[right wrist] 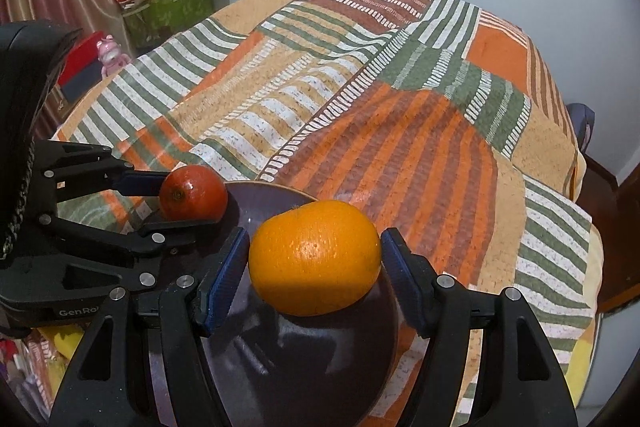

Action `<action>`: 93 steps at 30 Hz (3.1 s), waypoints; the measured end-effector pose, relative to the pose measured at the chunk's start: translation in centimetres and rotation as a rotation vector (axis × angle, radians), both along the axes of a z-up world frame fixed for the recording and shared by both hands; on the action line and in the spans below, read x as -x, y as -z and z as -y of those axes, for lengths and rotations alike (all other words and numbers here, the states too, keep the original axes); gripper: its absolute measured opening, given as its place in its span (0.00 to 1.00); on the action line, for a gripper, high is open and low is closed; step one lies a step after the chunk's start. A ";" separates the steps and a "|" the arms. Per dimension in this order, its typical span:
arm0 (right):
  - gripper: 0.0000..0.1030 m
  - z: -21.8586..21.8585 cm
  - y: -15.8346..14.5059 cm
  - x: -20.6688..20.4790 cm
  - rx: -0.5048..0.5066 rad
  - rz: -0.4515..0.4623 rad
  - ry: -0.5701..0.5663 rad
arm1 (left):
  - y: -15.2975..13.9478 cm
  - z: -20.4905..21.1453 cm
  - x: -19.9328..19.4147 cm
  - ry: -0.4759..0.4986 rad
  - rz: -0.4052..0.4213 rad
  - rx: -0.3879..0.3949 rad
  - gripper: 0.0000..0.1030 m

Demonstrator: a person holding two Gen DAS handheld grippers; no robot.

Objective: Organize fruits
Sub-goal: 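Lower tomato and orange onto the purple plate and open both tools, then move left tool to the green sugarcane piece while right tool grasps another large orange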

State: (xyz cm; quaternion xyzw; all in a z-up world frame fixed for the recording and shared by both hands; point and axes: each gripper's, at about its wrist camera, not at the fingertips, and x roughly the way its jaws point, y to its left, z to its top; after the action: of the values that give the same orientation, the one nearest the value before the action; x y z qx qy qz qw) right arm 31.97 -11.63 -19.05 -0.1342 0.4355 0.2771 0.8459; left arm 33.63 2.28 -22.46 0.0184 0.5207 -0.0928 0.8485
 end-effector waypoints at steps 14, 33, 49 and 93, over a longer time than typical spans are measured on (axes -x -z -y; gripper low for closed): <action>0.66 2.2 -4.9 4.0 -0.059 0.094 0.070 | -7.2 -1.2 5.7 -0.056 0.177 -0.003 0.66; 0.75 8.3 -7.8 16.0 -0.095 0.225 0.186 | -9.4 -1.1 17.9 -0.058 0.227 -0.011 0.85; 0.75 9.9 -1.7 19.7 -0.082 0.068 0.219 | -3.3 1.9 20.7 -0.068 0.059 0.018 0.85; 0.61 9.2 1.9 18.8 -0.160 -0.007 0.139 | 1.5 4.0 20.6 -0.257 -0.144 0.115 0.95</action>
State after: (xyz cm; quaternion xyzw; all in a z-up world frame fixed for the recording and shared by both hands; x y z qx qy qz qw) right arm 13.17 -20.82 -20.98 -0.0344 0.4234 0.2520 0.8695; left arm 13.00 -1.76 -23.93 -0.1037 0.5723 -0.0140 0.8134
